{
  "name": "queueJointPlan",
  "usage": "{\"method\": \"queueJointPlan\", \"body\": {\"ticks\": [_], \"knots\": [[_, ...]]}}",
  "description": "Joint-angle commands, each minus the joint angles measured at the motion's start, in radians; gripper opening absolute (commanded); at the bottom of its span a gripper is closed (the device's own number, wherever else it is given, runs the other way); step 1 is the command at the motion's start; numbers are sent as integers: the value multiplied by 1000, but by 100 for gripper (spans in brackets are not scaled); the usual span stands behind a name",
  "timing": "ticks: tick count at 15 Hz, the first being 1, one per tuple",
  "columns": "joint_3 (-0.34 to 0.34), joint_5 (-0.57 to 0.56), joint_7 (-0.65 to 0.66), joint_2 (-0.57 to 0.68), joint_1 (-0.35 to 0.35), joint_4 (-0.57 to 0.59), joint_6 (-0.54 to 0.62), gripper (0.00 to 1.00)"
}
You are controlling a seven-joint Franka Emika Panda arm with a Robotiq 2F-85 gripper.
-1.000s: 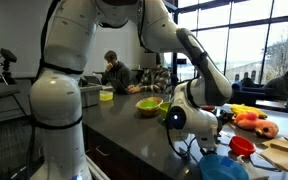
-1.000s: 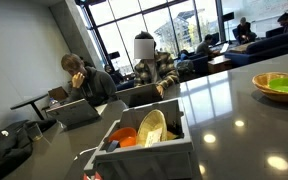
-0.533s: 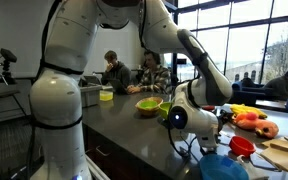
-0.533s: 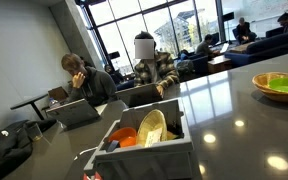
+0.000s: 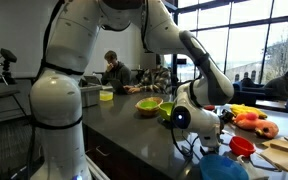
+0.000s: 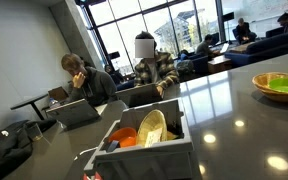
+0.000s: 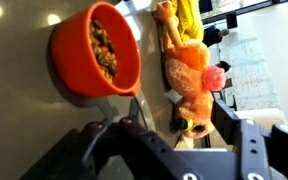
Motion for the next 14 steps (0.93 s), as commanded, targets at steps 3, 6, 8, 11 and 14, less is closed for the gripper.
{"method": "queueJointPlan", "body": {"ticks": [3, 6, 8, 11, 14], "knots": [[-7, -14, 32, 11, 5, 18, 27, 27], [-7, -16, 38, 15, 5, 19, 30, 6], [-7, -18, 43, 16, 5, 21, 35, 0], [-7, -18, 49, 17, 5, 21, 37, 1], [-8, -17, 53, 17, 4, 21, 37, 1]]}}
